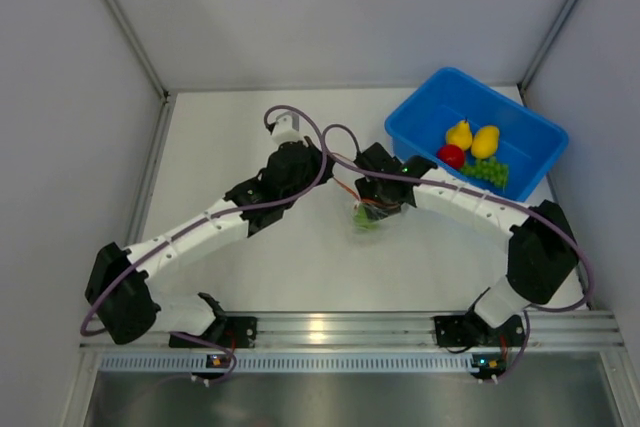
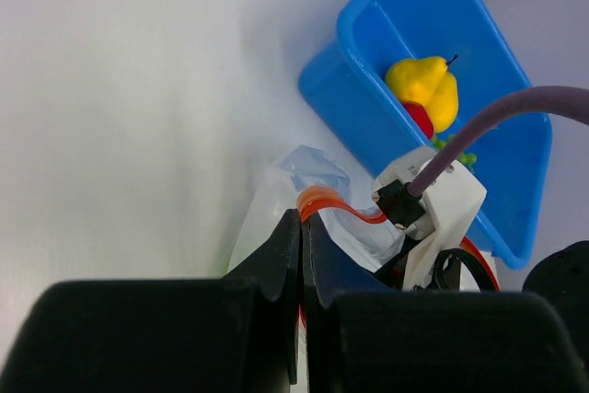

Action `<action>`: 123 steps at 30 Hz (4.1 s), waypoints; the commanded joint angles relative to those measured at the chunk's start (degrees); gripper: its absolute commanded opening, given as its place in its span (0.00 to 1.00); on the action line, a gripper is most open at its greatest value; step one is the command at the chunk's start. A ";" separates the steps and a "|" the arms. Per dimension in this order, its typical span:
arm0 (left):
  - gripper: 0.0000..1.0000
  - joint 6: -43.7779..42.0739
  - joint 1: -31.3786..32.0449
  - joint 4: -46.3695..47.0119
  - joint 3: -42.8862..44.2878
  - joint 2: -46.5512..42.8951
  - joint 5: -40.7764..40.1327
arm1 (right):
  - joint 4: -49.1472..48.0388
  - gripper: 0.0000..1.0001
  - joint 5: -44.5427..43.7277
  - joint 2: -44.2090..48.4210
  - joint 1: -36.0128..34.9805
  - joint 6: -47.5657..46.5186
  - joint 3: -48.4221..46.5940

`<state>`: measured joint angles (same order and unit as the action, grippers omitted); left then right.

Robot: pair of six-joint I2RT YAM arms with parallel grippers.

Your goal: Open the zip-top bag and remove the fake food

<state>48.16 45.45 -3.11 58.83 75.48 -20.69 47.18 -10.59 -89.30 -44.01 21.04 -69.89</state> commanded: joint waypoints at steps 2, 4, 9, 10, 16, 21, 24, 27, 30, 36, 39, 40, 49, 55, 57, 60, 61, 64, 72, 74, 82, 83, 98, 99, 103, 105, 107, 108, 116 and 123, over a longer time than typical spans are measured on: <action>0.00 -0.97 -0.28 -1.81 -0.29 -1.13 -1.20 | -10.75 0.49 3.01 -0.53 -0.11 0.58 5.09; 0.00 -0.35 -0.27 -1.81 -0.99 0.27 -0.32 | -18.65 0.49 3.56 -0.44 -0.11 1.19 6.86; 0.00 0.62 -0.28 -1.81 -2.49 1.77 0.82 | -21.33 0.53 0.31 -4.13 -0.20 3.05 7.39; 0.00 0.53 -0.19 -1.81 -2.84 1.86 0.65 | -21.86 0.54 0.22 -4.31 -0.20 3.39 7.66; 0.00 0.27 -0.28 -1.72 -2.75 2.91 0.91 | -27.48 0.63 0.04 -3.25 -0.20 3.92 10.21; 0.00 0.35 -0.28 -1.37 -2.75 4.32 2.31 | -31.26 0.68 -0.13 -2.38 -0.20 3.31 10.65; 0.00 0.27 -0.28 -1.10 -2.75 4.67 2.84 | -32.85 0.68 -1.27 -1.94 -0.20 3.31 10.56; 0.00 0.09 -0.28 -0.93 -2.84 4.85 3.20 | -34.43 0.69 -2.77 -2.02 -0.20 3.48 10.48; 0.00 -0.08 -0.36 -0.93 -2.75 5.11 3.37 | -33.30 0.70 -3.38 -4.91 -0.11 3.22 8.46; 0.00 -0.17 -0.36 -0.93 -3.02 5.11 3.37 | -33.11 0.70 -3.38 -9.05 -0.20 2.87 8.19; 0.00 -0.09 -0.36 -0.93 -3.02 5.29 3.55 | -33.47 0.70 -3.82 -10.10 -0.11 2.87 8.80; 0.00 -0.09 -0.28 -0.84 -3.02 5.38 3.55 | -33.47 0.69 -4.00 -10.19 -0.11 2.87 8.98; 0.00 -0.09 -0.36 -0.93 -3.11 5.20 3.37 | -32.25 0.48 -5.05 -0.63 -0.37 2.78 10.56; 0.00 0.27 -0.36 -0.93 -3.10 5.03 3.64 | -28.64 0.48 -3.92 5.27 -1.34 1.99 8.02; 0.00 0.35 -0.36 -0.93 -3.19 4.85 3.81 | -27.50 0.47 -3.39 7.11 -1.52 1.55 7.49; 0.00 0.00 -0.36 -0.93 -3.46 4.32 3.99 | -26.09 0.46 -2.77 9.66 -2.31 1.11 6.17; 0.00 0.00 -0.36 -0.93 -3.63 4.06 3.90 | -26.00 0.46 -1.99 10.36 -2.66 1.02 5.73; 0.00 -0.17 -0.36 -0.93 -4.25 3.53 3.55 | -26.78 0.45 0.73 13.88 -2.92 0.94 5.64; 0.00 -0.44 -0.36 -1.02 -4.69 3.27 3.46 | -30.30 0.43 6.72 22.23 -2.84 1.29 2.93; 0.00 -0.61 -0.45 -0.93 -4.86 3.01 3.20 | -29.69 0.42 6.72 23.81 -2.84 1.03 1.52; 0.00 -1.49 -1.50 -1.02 -5.83 0.72 2.58 | -21.17 0.42 -5.22 24.00 2.59 -3.02 -7.97; 0.00 -1.75 -2.03 -1.10 -6.09 -0.06 2.67 | -19.25 0.42 -5.14 23.56 4.61 -3.11 -8.68; 0.00 -7.02 -12.92 -9.09 -3.55 -8.24 5.13 | -14.92 0.60 -2.85 8.62 43.39 -0.47 -6.23; 0.00 -7.46 -13.45 -9.54 -2.94 -8.42 4.96 | -14.92 0.61 -3.47 7.74 45.57 -0.38 -5.96; 0.00 -10.54 -16.79 -12.61 0.13 -8.95 3.90 | -14.40 0.81 -3.30 2.56 46.82 -0.38 -6.31; 0.00 -11.59 -18.02 -14.99 1.28 -8.77 3.29 | -14.04 0.90 -2.08 1.50 46.82 -0.38 -6.40; 0.00 -13.88 -19.52 -16.30 2.78 -8.51 2.24 | -14.04 0.99 -1.37 1.23 46.82 -0.21 -6.05; 0.00 -15.36 -19.87 -17.01 3.48 -8.34 0.23 | -14.13 0.99 -0.93 1.93 46.73 -0.12 -5.79; 0.00 -19.86 -20.75 -22.02 9.72 -8.77 -12.60 | -17.02 0.99 9.24 12.90 45.15 -0.03 -0.36; 0.00 -22.85 -20.75 -22.02 12.97 -5.54 -14.21 | -20.38 1.00 32.55 24.67 45.94 4.71 5.46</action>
<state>27.62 24.97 -24.91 68.82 68.23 -32.27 29.34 10.63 -68.77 1.78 22.98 -65.39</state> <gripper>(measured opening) 0.019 0.993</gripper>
